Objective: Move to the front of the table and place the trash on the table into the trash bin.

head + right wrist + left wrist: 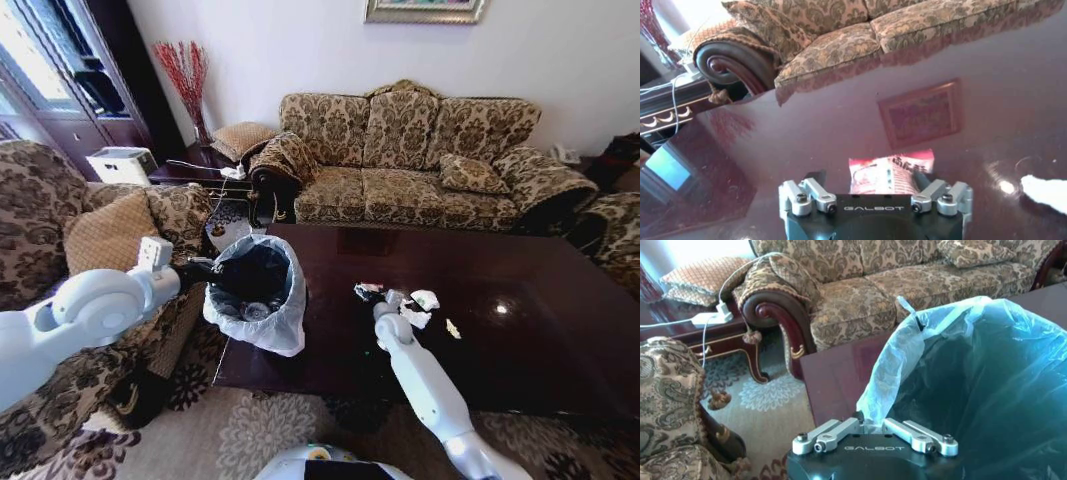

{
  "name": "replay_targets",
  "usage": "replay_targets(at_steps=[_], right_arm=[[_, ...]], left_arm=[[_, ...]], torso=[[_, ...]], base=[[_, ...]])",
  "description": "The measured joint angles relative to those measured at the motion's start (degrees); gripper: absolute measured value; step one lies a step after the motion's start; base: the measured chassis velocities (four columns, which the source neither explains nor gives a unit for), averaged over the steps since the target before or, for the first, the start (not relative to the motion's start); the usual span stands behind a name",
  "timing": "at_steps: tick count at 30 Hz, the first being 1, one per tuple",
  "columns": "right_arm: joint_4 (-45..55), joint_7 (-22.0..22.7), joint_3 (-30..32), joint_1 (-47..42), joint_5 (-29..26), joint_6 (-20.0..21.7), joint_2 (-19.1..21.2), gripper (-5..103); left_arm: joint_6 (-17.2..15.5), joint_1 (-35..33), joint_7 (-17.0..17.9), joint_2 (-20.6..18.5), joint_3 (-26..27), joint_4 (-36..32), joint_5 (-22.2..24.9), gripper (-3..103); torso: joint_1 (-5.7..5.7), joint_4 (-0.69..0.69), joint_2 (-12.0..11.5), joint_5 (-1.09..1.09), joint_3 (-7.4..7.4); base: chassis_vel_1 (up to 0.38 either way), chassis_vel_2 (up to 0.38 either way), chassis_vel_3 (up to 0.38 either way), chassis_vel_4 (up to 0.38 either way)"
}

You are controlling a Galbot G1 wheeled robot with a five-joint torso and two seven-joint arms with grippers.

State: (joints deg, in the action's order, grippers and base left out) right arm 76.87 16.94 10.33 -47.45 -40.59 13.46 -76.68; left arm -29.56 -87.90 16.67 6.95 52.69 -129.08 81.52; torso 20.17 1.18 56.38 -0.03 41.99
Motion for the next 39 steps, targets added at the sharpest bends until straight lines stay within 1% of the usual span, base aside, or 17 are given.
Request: replay_targets(at_steps=[2,4,5,6,11,15,19,23,26,27,28,29,31,33,34,37,39], right_arm=[[-0.44,-0.13,-0.14,-0.18,-0.03,-0.01,0.02,74],[-0.48,-0.26,-0.15,-0.30,-0.04,-0.01,0.10,74],[-0.42,-0.31,-0.15,-0.41,-0.07,-0.01,0.22,63],[-0.32,-0.35,-0.13,-0.52,-0.09,-0.01,0.31,63],[0.63,-0.87,0.26,-1.43,-0.33,-0.16,1.04,41],[2.10,-1.37,0.89,-2.82,-0.62,-0.33,1.59,28],[3.26,-1.63,1.28,-3.83,-0.50,-0.88,1.91,22],[8.06,-3.25,1.70,-6.35,1.14,-4.18,2.96,13],[15.24,-10.18,2.21,-8.63,9.51,-15.19,4.66,11],[15.24,-10.18,2.21,-8.63,9.51,-15.19,4.66,11],[19.13,-13.32,2.31,-9.18,13.46,-18.93,5.51,11],[19.13,-13.32,2.31,-9.18,13.46,-18.93,5.51,11],[26.26,-16.73,1.79,-9.21,15.43,-22.18,6.52,11],[35.50,-21.95,0.25,-7.94,12.35,-23.10,8.14,11],[35.50,-21.95,0.25,-7.94,12.35,-23.10,8.14,11],[42.31,-29.85,-3.50,-5.37,7.57,-23.51,10.92,11],[42.94,-31.01,-4.99,-4.35,6.95,-23.51,11.15,11]], left_arm=[[0.03,-0.02,-0.15,0.08,0.00,0.21,-0.30,0],[0.03,-0.03,-0.23,0.18,0.00,0.28,-0.40,0],[0.08,-0.04,-0.27,0.24,-0.01,0.30,-0.44,0],[0.12,-0.04,-0.27,0.29,-0.01,0.31,-0.46,0],[0.27,0.03,-0.28,0.31,-0.01,0.19,-0.44,0],[0.30,0.08,-0.22,0.25,0.06,-0.13,-0.37,0],[0.30,0.08,-0.15,0.25,0.14,-0.47,-0.27,0],[0.30,0.09,0.51,0.01,0.37,-0.73,1.19,0],[-0.07,0.23,0.83,-0.71,1.11,-0.98,4.06,0],[-0.07,0.23,0.83,-0.71,1.11,-0.98,4.06,0],[-0.27,0.31,0.92,-1.20,1.29,-0.96,4.72,0],[-0.27,0.31,0.92,-1.20,1.29,-0.96,4.72,0],[-0.49,0.53,1.56,-2.25,1.43,-0.83,6.25,0],[-0.56,0.90,2.46,-3.68,1.59,-0.96,9.06,0],[-0.56,0.90,2.46,-3.68,1.59,-0.96,9.06,0],[-0.84,0.98,3.21,-4.84,1.63,-2.41,12.34,0],[-0.88,0.90,3.39,-4.95,1.51,-2.99,12.65,0]], torso=[[-0.02,0.00,0.00,0.00,0.00],[-0.02,0.00,0.00,0.00,-0.01],[-0.02,-0.01,0.00,0.01,-0.01],[-0.02,-0.01,0.00,0.02,-0.01],[-0.01,0.01,0.00,0.03,-0.01],[-0.01,0.02,0.00,0.03,-0.01],[0.00,0.02,0.00,0.03,0.00],[0.01,-0.01,-0.01,0.08,0.03],[0.01,0.00,-0.01,0.04,0.02],[0.01,0.00,-0.01,0.04,0.02],[0.01,0.00,-0.01,0.04,0.02],[0.01,0.00,-0.01,0.04,0.02],[0.01,0.00,-0.01,0.03,0.01],[0.01,0.01,0.00,0.01,0.00],[0.01,0.01,0.00,0.01,0.00],[0.00,0.00,0.00,0.00,0.00],[-0.01,0.00,0.00,0.02,0.00]], base=[[0.000,0.000,0.000,0.000],[0.000,0.000,0.000,0.000],[0.000,0.000,0.000,0.000],[0.000,0.000,0.000,0.000],[0.000,0.000,0.000,0.000],[0.000,0.000,0.000,0.000],[0.000,0.000,0.000,0.000],[0.000,0.000,0.000,0.000],[0.000,0.000,0.000,0.000],[0.000,0.000,0.000,0.000],[0.000,0.000,0.000,0.000],[0.000,0.000,0.000,0.000],[0.000,0.000,0.000,0.000],[0.000,0.000,0.000,0.000],[0.000,0.000,0.000,0.000],[0.000,0.000,0.000,0.000],[0.000,0.000,0.000,0.000]])
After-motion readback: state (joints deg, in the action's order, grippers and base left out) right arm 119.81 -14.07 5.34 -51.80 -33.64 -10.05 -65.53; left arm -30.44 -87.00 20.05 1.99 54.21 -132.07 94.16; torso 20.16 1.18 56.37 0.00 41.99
